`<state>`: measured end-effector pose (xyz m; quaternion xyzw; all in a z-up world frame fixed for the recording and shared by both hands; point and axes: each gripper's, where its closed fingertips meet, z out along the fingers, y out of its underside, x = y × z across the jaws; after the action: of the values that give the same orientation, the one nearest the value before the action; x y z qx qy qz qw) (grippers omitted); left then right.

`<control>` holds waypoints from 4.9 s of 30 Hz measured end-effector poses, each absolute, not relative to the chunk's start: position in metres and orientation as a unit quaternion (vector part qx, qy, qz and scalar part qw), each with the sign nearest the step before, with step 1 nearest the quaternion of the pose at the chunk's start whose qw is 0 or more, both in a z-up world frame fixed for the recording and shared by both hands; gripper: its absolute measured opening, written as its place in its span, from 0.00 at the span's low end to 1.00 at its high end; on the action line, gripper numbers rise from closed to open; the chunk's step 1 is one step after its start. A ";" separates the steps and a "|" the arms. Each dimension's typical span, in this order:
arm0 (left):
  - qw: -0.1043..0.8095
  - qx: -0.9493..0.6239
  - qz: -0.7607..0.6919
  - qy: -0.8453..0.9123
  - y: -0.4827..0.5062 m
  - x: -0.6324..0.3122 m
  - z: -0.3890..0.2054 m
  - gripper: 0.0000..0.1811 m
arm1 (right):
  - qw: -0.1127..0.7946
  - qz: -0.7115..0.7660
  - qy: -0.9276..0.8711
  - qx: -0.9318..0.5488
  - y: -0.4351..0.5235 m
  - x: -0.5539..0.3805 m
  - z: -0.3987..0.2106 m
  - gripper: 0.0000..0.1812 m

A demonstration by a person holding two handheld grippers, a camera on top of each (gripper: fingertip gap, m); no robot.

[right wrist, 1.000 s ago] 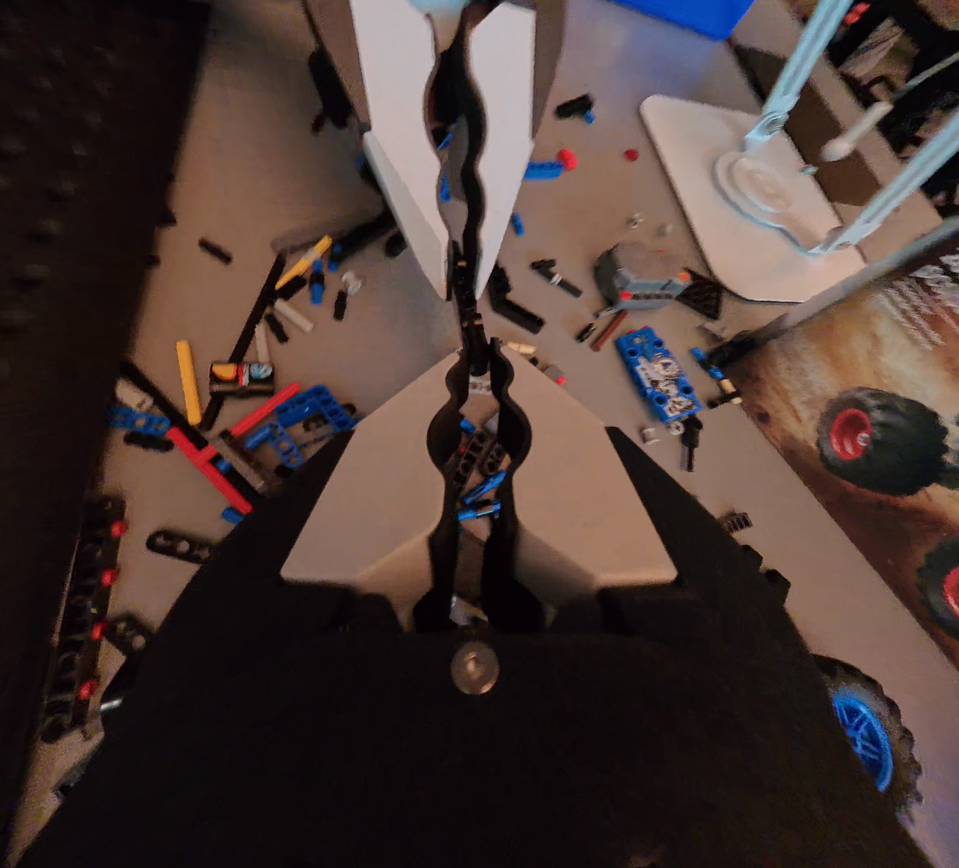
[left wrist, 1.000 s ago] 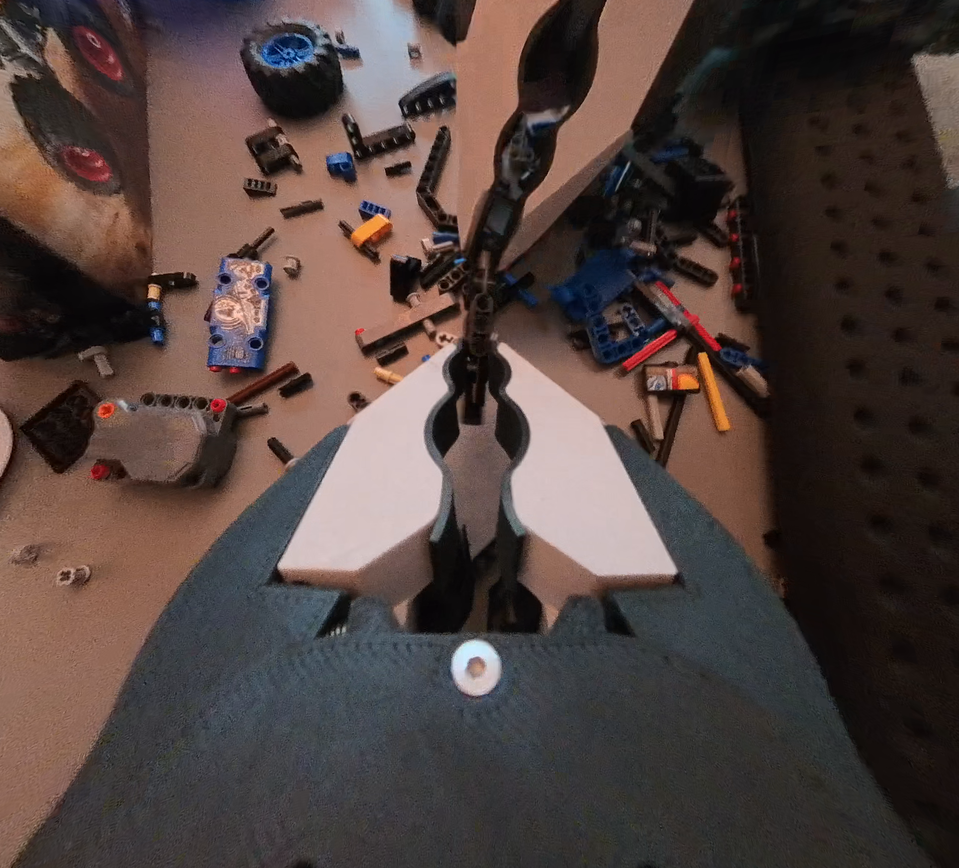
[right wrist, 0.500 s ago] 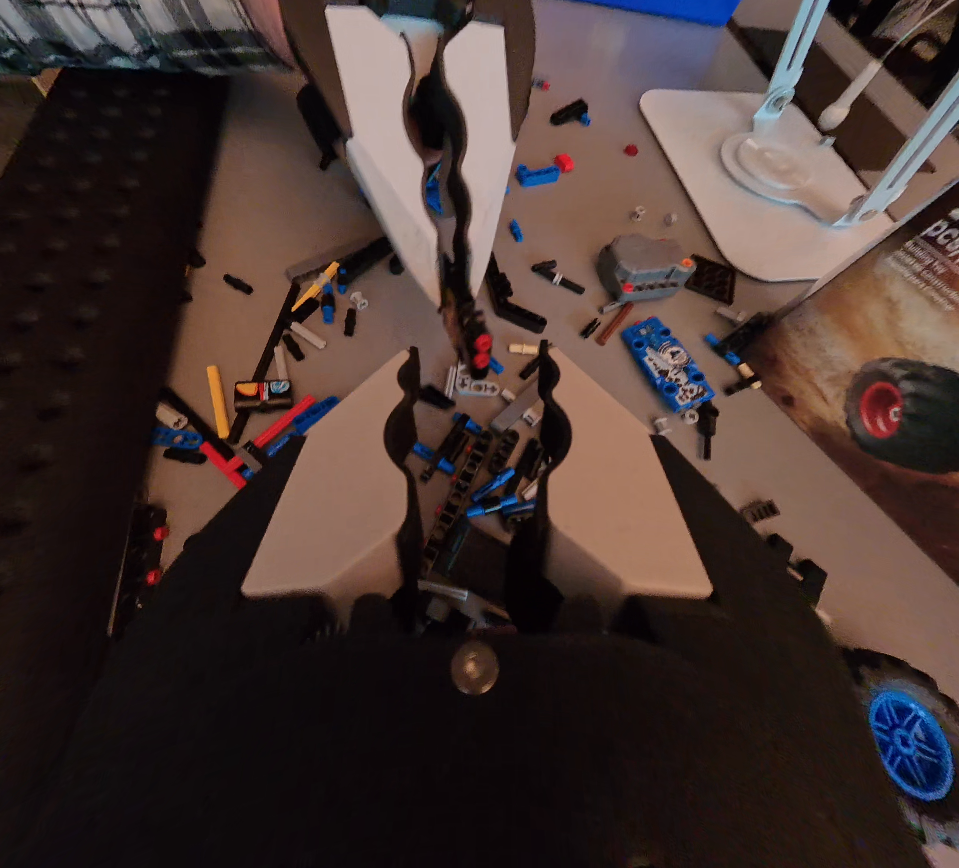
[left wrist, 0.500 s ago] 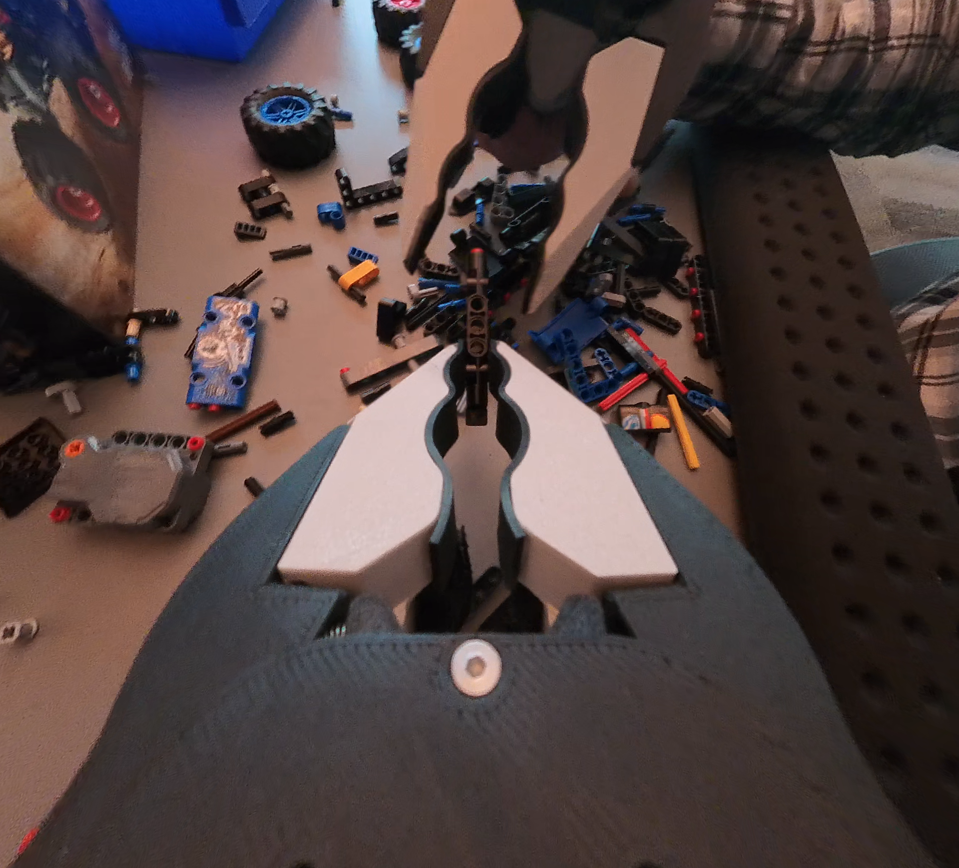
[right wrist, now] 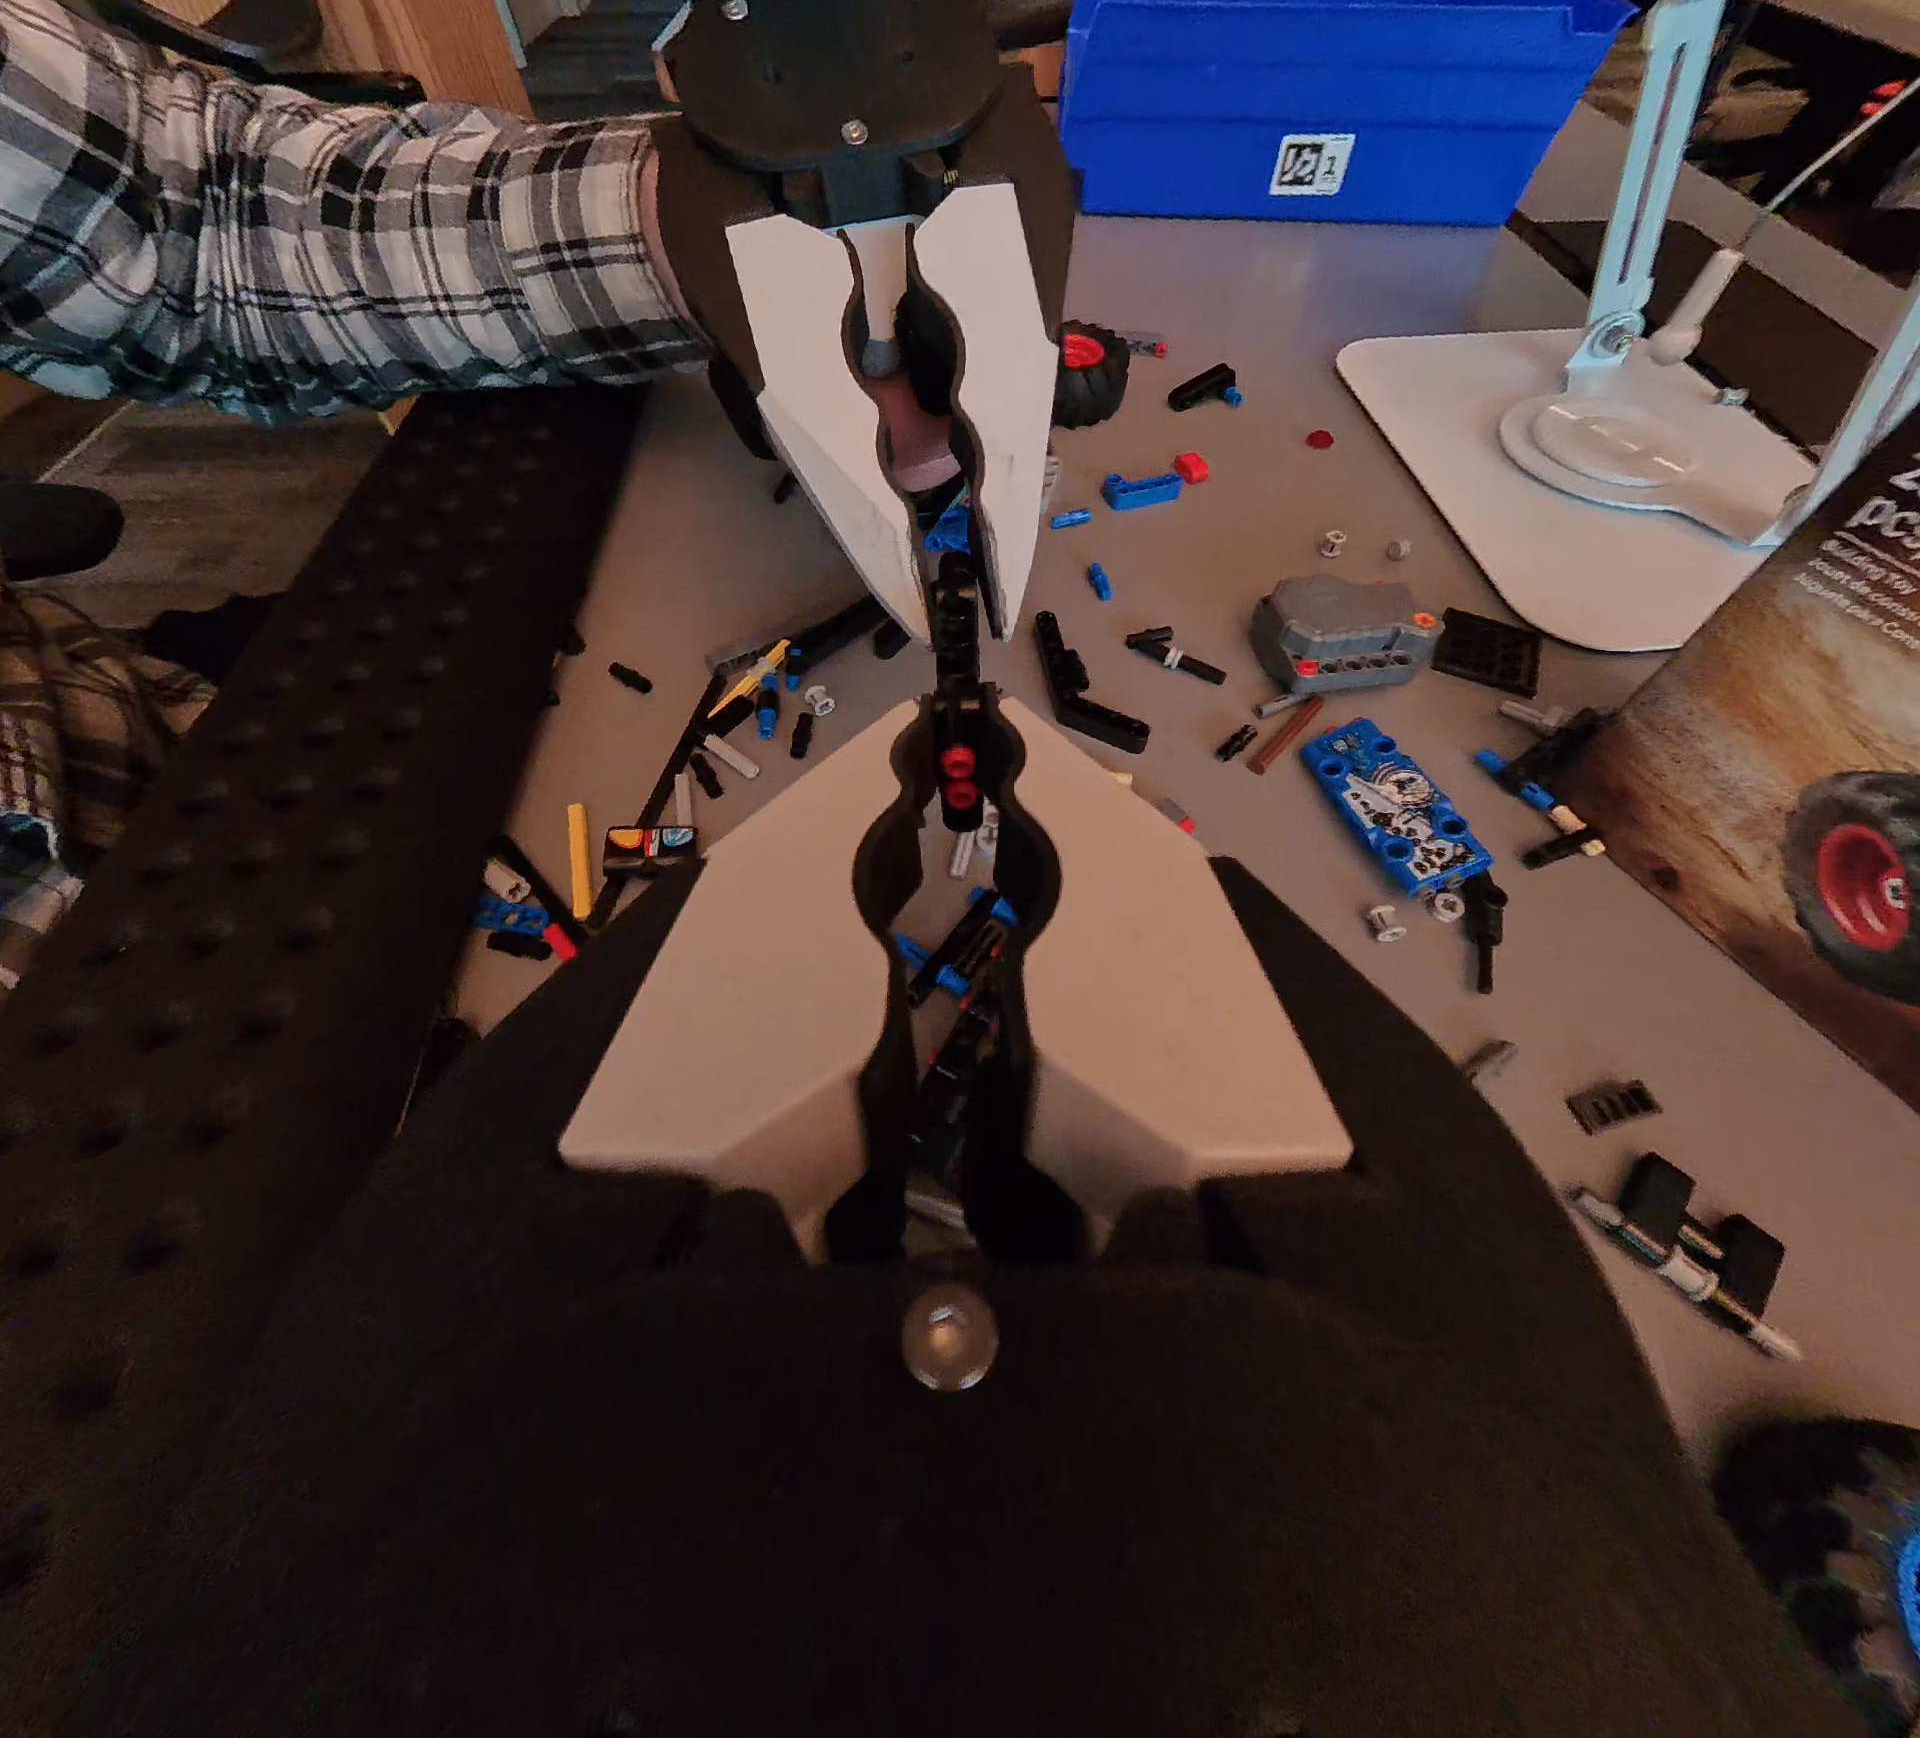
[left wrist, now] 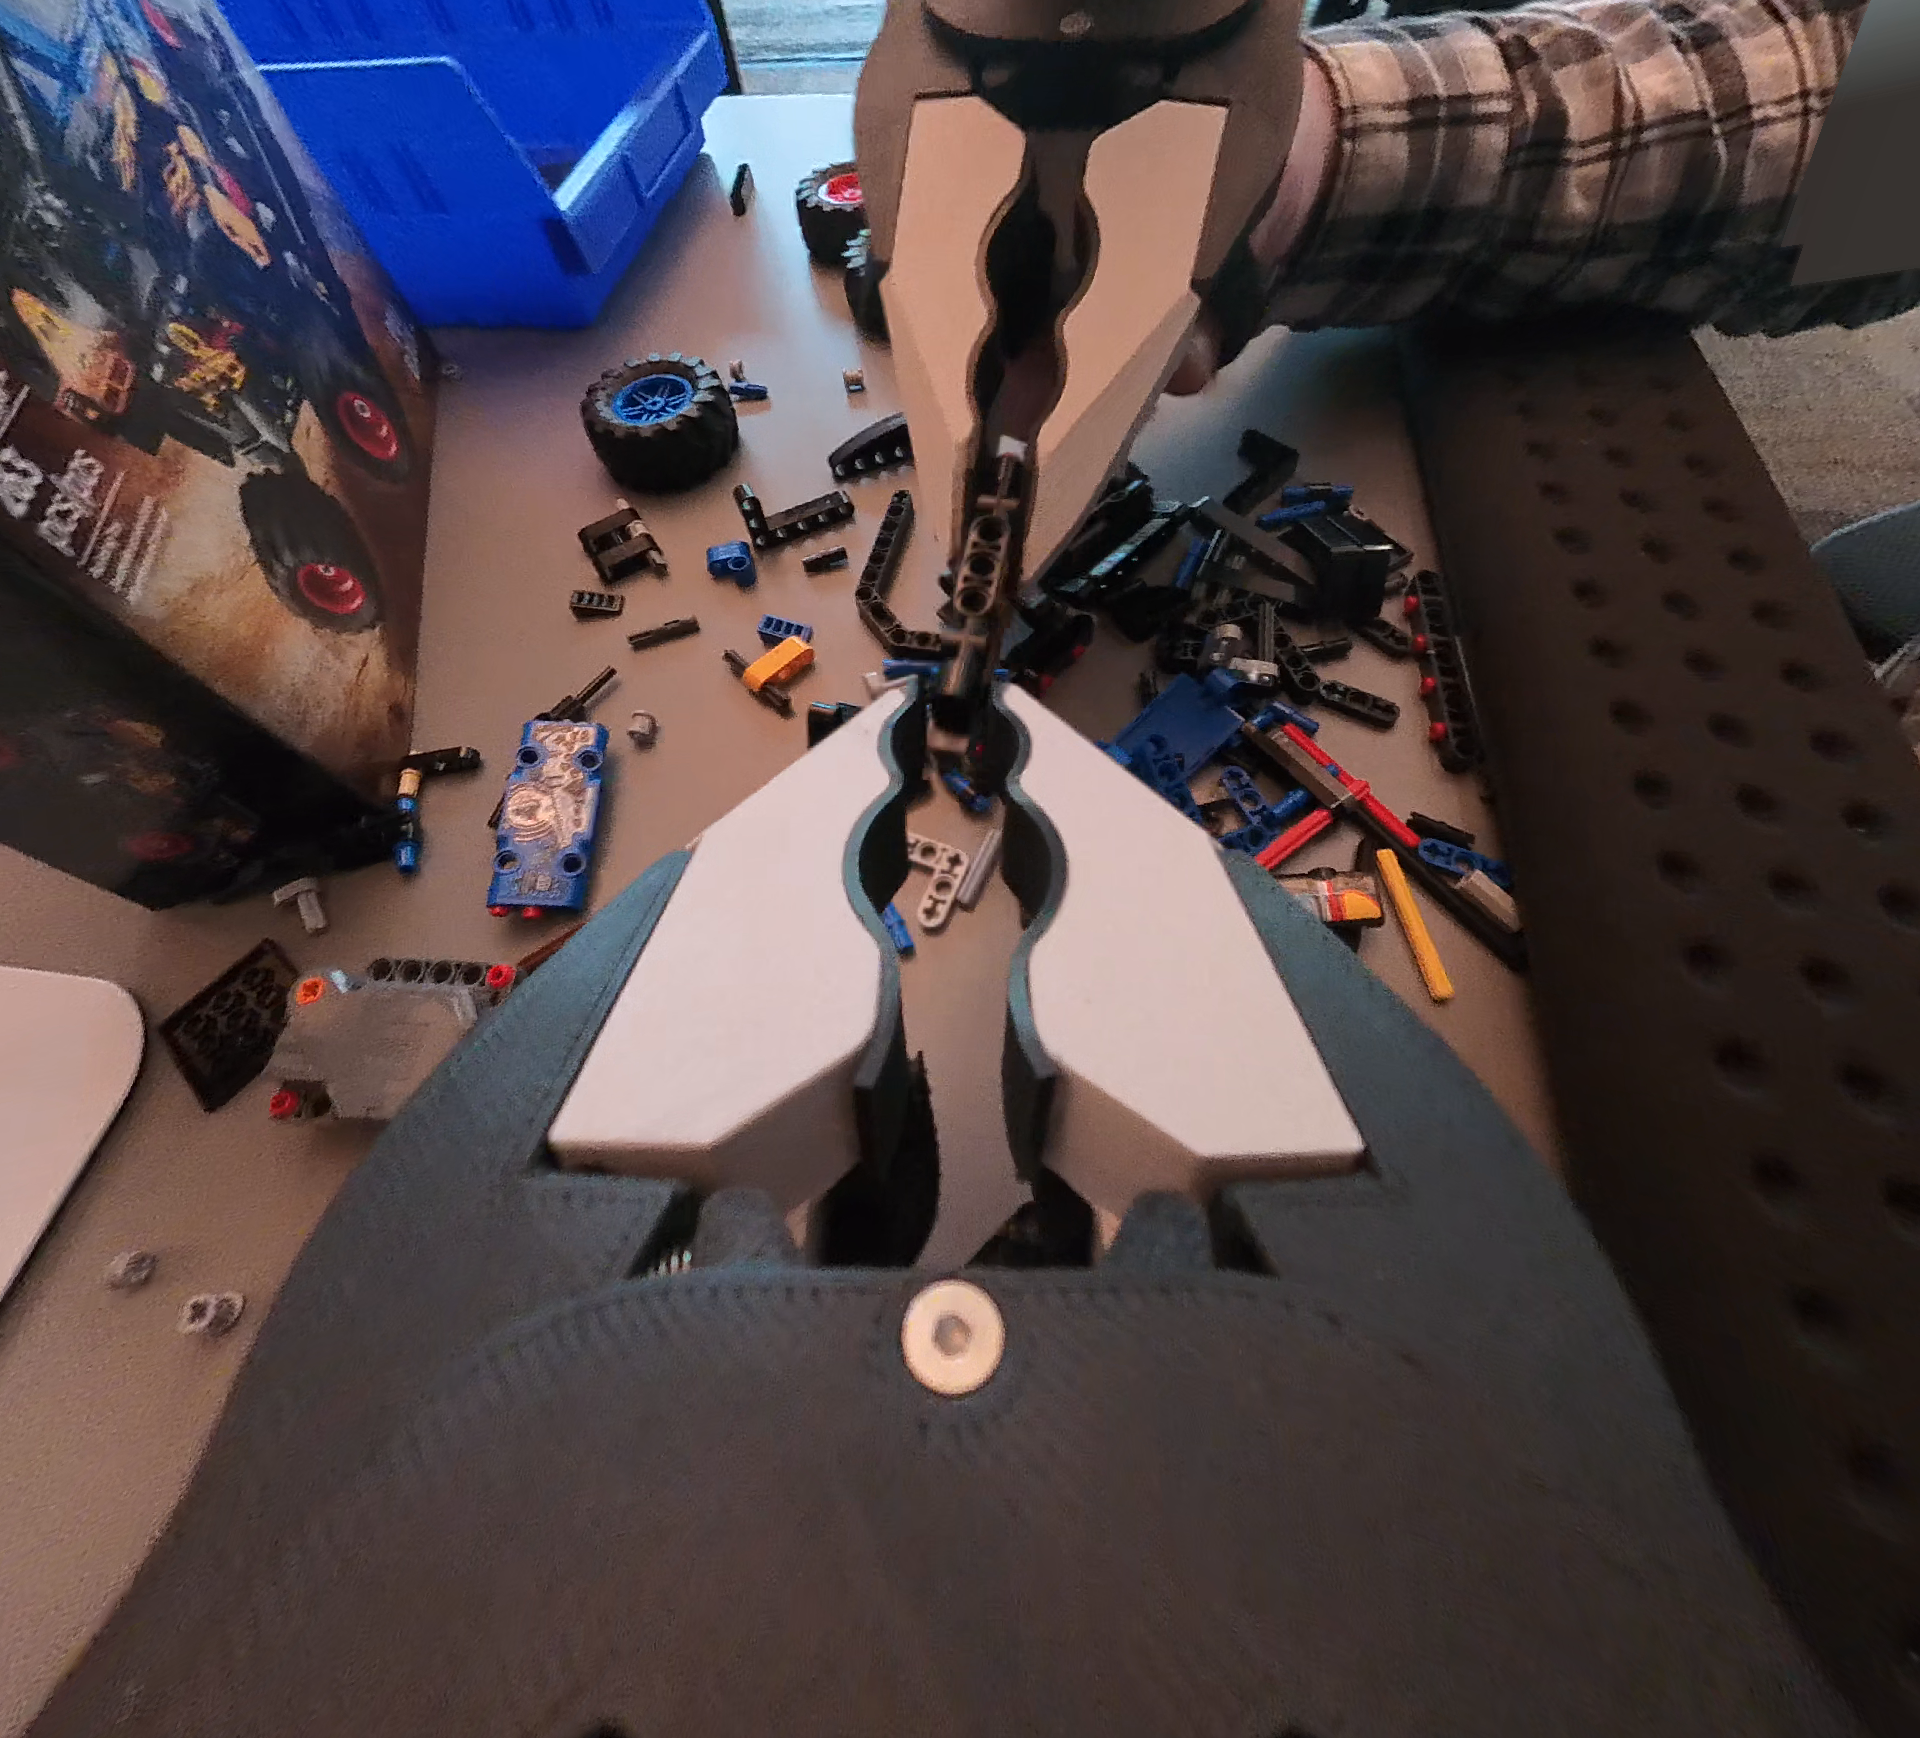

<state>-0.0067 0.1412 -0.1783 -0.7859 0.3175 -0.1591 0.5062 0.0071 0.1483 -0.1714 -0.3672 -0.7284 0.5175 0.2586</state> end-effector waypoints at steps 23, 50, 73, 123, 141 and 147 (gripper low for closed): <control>0.509 -0.806 -0.083 0.290 0.155 -0.021 -0.179 0.14 | 0.284 0.539 -0.678 -0.412 0.173 0.002 -0.157 0.03; 0.457 -0.799 -0.006 0.391 0.144 -0.015 -0.202 0.03 | 0.288 0.477 -0.737 -0.382 0.172 0.017 -0.169 0.10; 0.341 -0.823 -0.061 0.451 0.123 0.043 -0.252 0.03 | 0.183 0.314 -0.851 -0.380 0.176 0.051 -0.246 0.04; 0.412 -0.796 0.049 0.441 0.188 0.003 -0.204 0.03 | 0.346 0.343 -0.782 -0.388 0.190 0.011 -0.202 0.20; 0.447 -0.809 0.008 0.382 0.191 0.013 -0.197 0.03 | 0.350 0.325 -0.773 -0.418 0.198 0.009 -0.204 0.12; 0.456 -0.805 -0.001 0.379 0.191 0.016 -0.195 0.03 | 0.348 0.324 -0.779 -0.409 0.196 0.010 -0.205 0.09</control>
<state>0.0159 0.1911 -0.1947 -0.8053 0.3792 -0.0007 0.4557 0.0104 0.1959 -0.2048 -0.4089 -0.7788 0.3240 0.3482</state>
